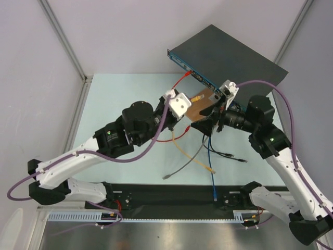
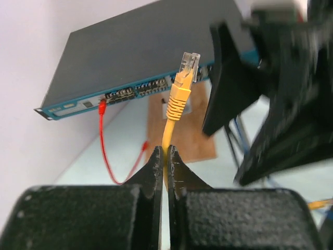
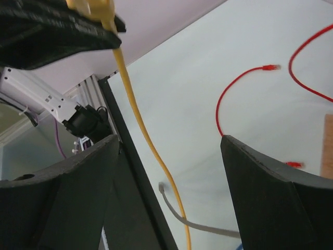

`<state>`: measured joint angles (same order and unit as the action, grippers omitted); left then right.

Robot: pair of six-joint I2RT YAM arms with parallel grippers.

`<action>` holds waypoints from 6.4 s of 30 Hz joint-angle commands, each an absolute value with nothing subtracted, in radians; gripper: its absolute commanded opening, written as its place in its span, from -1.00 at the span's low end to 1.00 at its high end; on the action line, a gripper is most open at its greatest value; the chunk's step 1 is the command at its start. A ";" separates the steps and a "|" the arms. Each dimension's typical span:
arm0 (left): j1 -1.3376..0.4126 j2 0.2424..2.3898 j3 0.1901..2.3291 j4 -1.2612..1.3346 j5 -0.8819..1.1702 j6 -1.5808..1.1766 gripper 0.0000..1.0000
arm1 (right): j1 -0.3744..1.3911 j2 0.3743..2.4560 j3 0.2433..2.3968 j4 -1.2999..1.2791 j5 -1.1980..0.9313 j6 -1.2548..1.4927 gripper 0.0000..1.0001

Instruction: Insert the plug into the switch port

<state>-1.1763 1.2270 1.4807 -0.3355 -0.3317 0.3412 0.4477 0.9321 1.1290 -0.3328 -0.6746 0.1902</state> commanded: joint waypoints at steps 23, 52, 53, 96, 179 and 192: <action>-1.077 1.361 1.758 -0.462 -0.199 -0.324 -0.99 | 0.592 1.012 1.108 0.103 -0.520 0.238 -0.05; -0.752 1.236 1.325 0.331 0.428 -0.767 0.00 | 0.575 1.002 1.120 0.201 -0.614 0.474 -1.00; -0.752 1.242 1.330 0.328 0.423 -0.764 -0.01 | 0.577 1.002 1.118 0.202 -0.617 0.471 -1.00; -0.801 1.341 1.393 0.400 0.436 -0.798 -0.99 | 0.603 0.979 1.083 0.196 -0.637 0.454 -1.00; -1.192 0.926 1.080 -0.110 0.275 0.908 -0.05 | 0.423 1.066 1.212 -0.360 -1.289 0.528 -1.00; -1.198 0.942 1.078 -0.160 0.195 0.922 -0.40 | 0.429 1.048 1.209 -0.414 -1.310 0.471 -1.00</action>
<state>-1.1931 0.9375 1.0729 -0.1497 0.2161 0.8913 0.4236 1.0748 1.2079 -0.4137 -1.2728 0.4759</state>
